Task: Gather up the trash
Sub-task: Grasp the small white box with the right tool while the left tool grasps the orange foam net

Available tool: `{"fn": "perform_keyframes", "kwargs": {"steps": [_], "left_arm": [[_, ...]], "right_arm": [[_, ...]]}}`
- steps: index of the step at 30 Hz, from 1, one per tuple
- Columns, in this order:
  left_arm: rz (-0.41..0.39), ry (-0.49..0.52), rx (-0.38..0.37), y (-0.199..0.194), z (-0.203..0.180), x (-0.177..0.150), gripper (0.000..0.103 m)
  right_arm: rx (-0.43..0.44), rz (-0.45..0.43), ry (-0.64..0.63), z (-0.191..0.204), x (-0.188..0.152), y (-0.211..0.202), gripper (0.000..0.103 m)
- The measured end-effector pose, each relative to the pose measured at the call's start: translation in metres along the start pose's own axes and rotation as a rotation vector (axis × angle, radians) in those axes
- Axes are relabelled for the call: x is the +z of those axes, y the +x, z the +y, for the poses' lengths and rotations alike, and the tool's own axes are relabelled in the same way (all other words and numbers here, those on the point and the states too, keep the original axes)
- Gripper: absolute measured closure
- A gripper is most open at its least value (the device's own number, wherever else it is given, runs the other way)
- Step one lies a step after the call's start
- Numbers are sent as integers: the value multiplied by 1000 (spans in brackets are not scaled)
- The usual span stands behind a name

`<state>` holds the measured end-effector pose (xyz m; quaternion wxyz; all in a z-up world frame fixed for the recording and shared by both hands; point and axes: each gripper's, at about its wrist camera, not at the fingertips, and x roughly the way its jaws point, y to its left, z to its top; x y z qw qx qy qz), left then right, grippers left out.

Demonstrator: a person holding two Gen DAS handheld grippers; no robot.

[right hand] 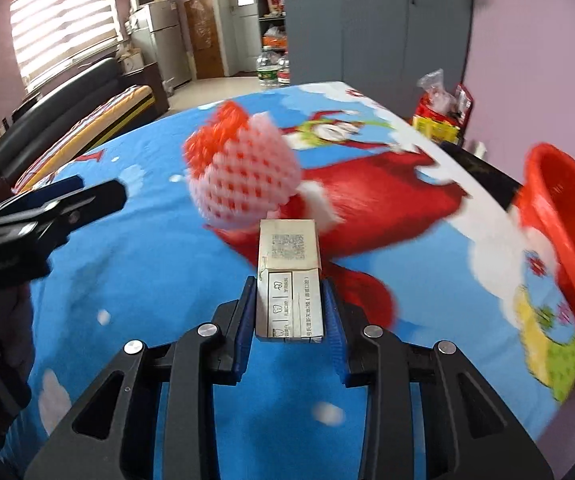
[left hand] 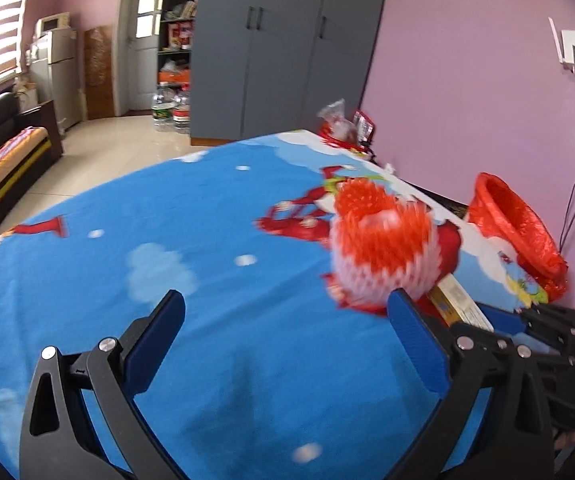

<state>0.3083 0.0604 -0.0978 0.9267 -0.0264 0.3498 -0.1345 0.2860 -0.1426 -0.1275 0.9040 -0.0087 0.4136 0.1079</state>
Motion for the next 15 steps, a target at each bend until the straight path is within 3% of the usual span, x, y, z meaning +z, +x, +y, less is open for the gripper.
{"fn": "perform_keyframes", "kwargs": {"steps": [8,15], "left_arm": [[29,50,-48,35,-73,17,5],[86,23,96,76,-93,25,5]], "right_arm": [[-37,-47,141,-84,-26,-28,71],[9,-113,177,-111,-23,-41,71]]}}
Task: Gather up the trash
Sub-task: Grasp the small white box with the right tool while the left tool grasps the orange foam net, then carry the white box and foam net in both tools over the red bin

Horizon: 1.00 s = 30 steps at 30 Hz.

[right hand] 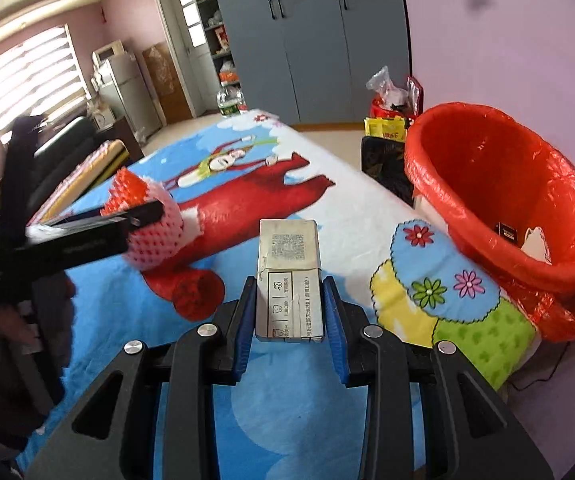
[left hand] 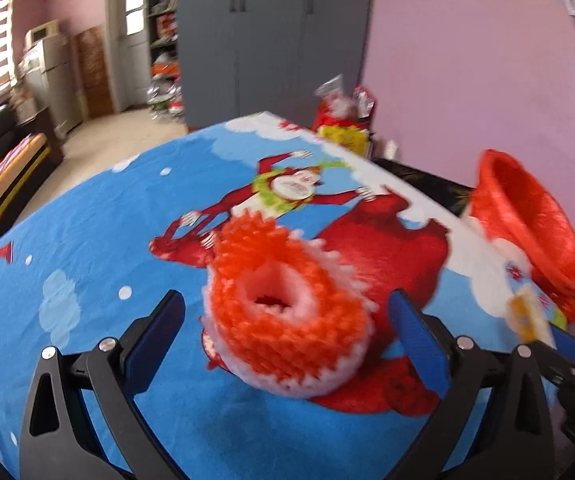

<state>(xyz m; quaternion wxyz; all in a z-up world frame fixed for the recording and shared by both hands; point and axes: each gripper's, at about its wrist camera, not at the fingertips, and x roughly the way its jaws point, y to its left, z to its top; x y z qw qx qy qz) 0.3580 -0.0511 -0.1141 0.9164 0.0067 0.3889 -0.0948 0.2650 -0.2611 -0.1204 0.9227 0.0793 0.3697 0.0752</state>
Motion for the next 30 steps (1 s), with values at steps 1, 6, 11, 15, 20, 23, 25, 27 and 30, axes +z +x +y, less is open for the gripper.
{"fn": "perform_keyframes", "kwargs": {"steps": [1,6,11,15,20,23,25,27,30], "left_arm": [[13,-14,-7,4,1,0,5],[18,-3,-37,2,5,-5,42],[-18,48,-77,-28,-2,-10,51],[-48,59,-86,-56,-7,-18,51],[-83,51,-107,-95,-9,-31,51],[-120,55,-112,-120,-13,-38,51],[-139,59,-123,-134,-17,-41,51],[-166,70,-128,-148,-24,-44,51],[-202,81,-137,-168,-32,-49,51]], "right_arm": [[7,-4,2,-1,1,0,71],[26,-10,18,-4,0,-3,71],[40,-23,12,6,-2,-16,71],[40,-51,-12,18,0,-33,71],[28,-89,-35,28,-4,-63,71],[23,-110,-48,33,-7,-81,71],[19,-128,-57,37,-11,-94,71],[15,-146,-65,40,-13,-106,71],[7,-174,-72,41,-16,-122,71]]}}
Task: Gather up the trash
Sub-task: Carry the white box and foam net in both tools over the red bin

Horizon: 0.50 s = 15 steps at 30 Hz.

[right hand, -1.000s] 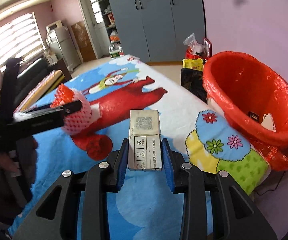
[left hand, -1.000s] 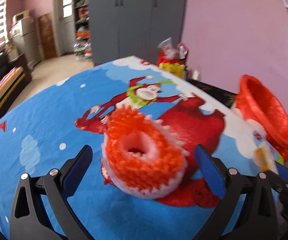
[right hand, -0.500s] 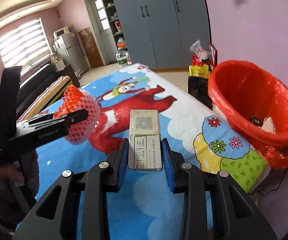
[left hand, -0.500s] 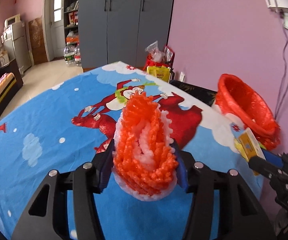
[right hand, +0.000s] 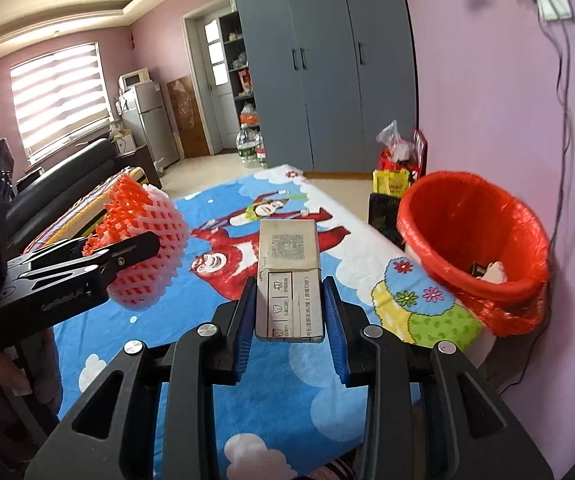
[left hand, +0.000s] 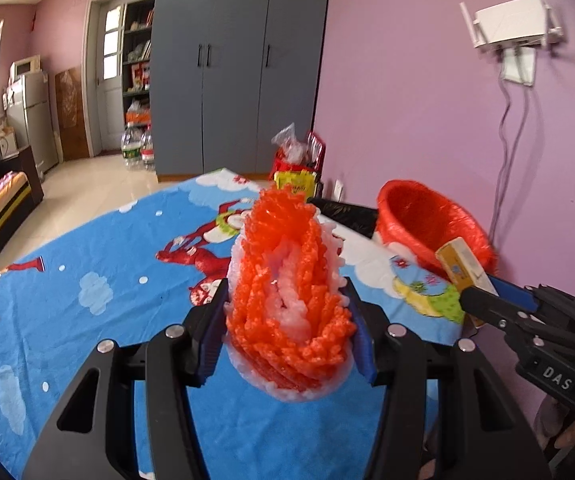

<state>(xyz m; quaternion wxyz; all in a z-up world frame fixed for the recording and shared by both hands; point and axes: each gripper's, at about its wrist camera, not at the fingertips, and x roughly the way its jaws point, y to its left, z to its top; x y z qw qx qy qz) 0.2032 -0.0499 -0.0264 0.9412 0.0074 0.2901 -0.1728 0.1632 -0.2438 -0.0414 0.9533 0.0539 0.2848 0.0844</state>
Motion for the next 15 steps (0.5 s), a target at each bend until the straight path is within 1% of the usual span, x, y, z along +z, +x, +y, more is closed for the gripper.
{"fn": "perform_keyframes", "kwargs": {"steps": [5,8,11,15], "left_arm": [[-49,20,-31,-22,-19,0,51],[-79,35,-45,-29,-30,2,50],[-104,56,-54,-32,-41,6,50],[-127,94,-73,-28,-58,11,50]], "right_arm": [[-18,-48,-10,-3,2,-22,71],[-29,-83,-19,-5,6,-32,71],[-48,-118,-25,-11,9,-42,71],[-75,-137,-13,-24,9,-48,71]]}}
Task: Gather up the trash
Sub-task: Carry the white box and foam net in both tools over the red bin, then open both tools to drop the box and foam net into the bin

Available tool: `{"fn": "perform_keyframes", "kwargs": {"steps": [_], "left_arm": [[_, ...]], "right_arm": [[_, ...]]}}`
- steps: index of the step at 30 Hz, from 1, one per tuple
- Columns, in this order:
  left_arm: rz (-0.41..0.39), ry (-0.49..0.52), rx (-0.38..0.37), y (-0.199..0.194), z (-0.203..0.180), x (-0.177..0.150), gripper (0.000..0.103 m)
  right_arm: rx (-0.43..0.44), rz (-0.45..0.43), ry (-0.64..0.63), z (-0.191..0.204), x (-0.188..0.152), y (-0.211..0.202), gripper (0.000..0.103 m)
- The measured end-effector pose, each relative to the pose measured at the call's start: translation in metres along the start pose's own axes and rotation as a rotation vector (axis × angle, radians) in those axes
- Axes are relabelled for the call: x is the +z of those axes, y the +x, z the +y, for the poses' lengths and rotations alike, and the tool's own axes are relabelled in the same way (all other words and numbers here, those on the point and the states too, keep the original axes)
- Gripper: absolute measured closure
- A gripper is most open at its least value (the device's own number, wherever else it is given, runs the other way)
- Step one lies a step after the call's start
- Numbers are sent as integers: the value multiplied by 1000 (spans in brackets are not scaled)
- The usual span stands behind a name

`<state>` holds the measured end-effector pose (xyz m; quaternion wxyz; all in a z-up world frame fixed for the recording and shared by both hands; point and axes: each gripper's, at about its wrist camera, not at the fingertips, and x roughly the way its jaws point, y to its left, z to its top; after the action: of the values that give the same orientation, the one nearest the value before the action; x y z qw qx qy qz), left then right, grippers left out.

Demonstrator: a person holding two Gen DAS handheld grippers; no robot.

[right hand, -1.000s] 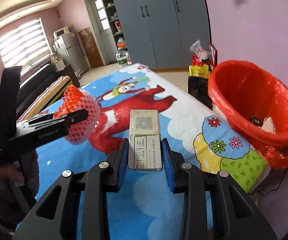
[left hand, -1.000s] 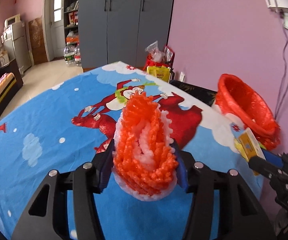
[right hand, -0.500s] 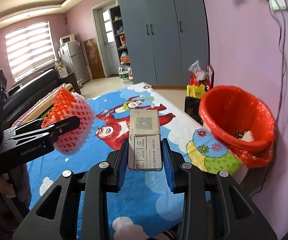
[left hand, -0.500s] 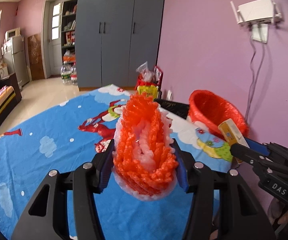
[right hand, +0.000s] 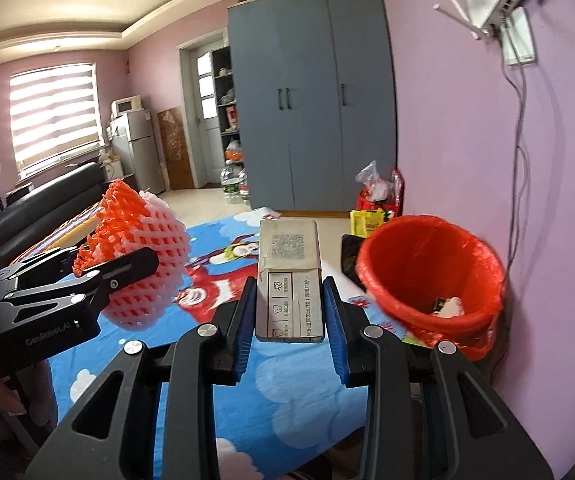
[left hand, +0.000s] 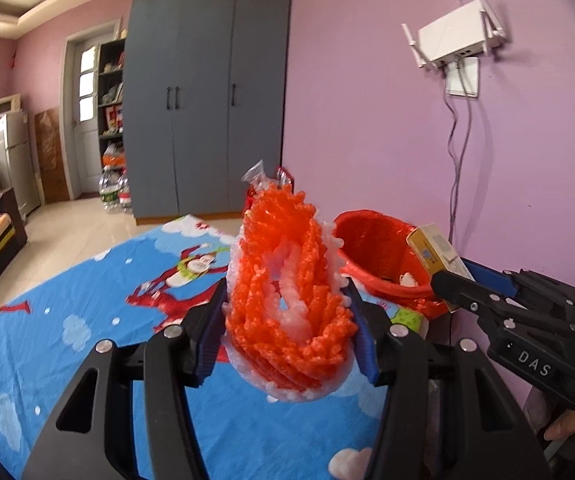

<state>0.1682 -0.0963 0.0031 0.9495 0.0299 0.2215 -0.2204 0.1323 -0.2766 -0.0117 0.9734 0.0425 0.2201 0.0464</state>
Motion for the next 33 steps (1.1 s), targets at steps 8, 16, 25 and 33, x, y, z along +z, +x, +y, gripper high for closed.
{"fn": "perform_keyframes", "kwargs": {"steps": [8,16,25,33], "left_arm": [[-26,81,-65,31,-36,15,49],[-38,157,-148,81,-70,35,48],[-40,196,-242,152,-101,64,47],[-9,214,-289,205,-111,66,46]], "right_arm": [[-69,-32,57,-46,7,1,71],[-138,-48,91,-94,8,18,70],[-213,-35,135,-151,9,55,70],[-231,-9,151,-183,6,99,70]]}}
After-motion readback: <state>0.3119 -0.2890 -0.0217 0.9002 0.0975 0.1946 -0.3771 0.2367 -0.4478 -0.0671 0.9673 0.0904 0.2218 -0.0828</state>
